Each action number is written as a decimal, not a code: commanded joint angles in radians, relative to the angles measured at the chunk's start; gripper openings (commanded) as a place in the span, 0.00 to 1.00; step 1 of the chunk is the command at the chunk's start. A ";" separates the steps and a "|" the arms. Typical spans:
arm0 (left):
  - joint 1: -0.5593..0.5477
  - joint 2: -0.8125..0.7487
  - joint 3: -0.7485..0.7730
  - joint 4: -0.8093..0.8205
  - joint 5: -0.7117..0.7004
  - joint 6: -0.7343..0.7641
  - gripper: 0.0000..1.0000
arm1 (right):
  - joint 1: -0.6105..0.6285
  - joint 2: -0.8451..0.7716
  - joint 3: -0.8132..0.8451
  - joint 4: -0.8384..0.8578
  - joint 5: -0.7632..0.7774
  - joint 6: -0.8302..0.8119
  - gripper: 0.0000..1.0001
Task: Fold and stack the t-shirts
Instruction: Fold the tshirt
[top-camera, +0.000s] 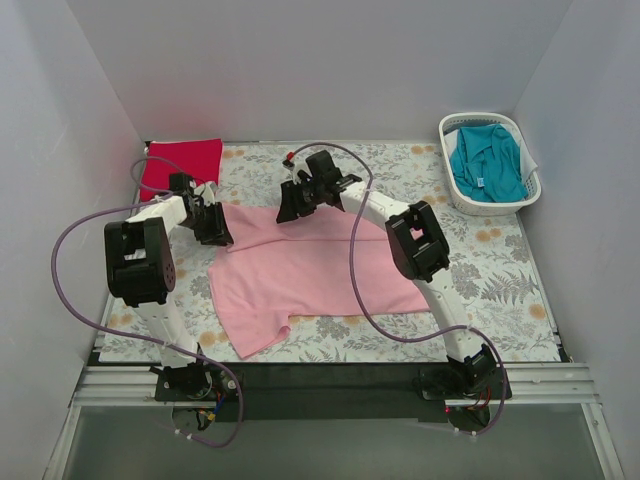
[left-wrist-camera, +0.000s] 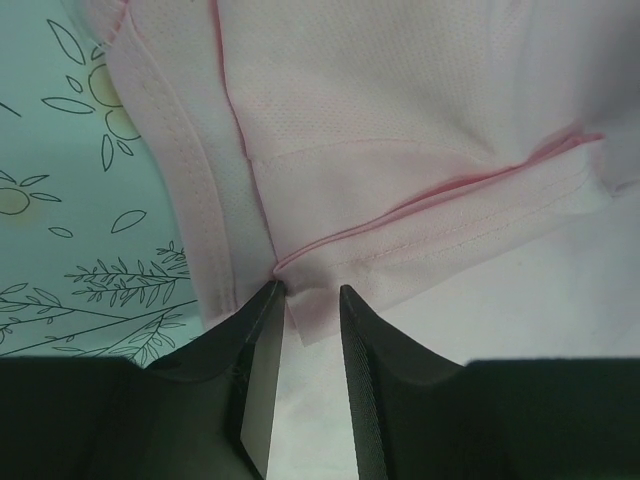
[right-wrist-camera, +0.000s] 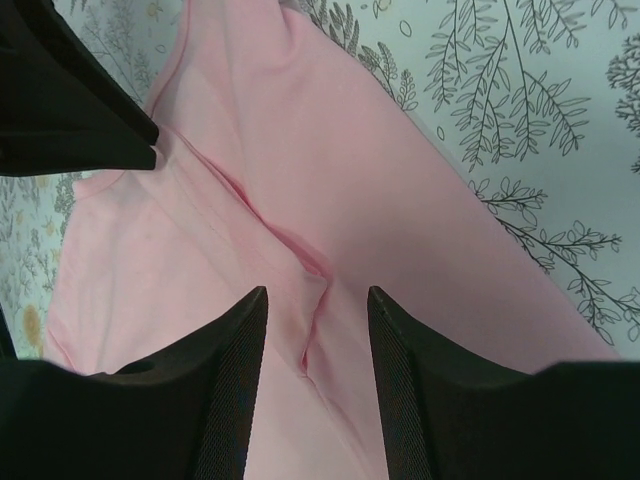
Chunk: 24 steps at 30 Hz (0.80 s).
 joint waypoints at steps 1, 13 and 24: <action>0.002 -0.010 0.037 0.012 0.010 -0.007 0.27 | 0.016 0.013 0.002 0.039 0.004 0.015 0.52; 0.002 -0.030 0.028 0.015 -0.080 -0.015 0.38 | 0.036 0.039 0.002 0.043 -0.010 0.021 0.56; 0.002 -0.001 0.042 0.026 -0.015 -0.015 0.28 | 0.042 0.032 -0.021 0.066 -0.072 0.027 0.36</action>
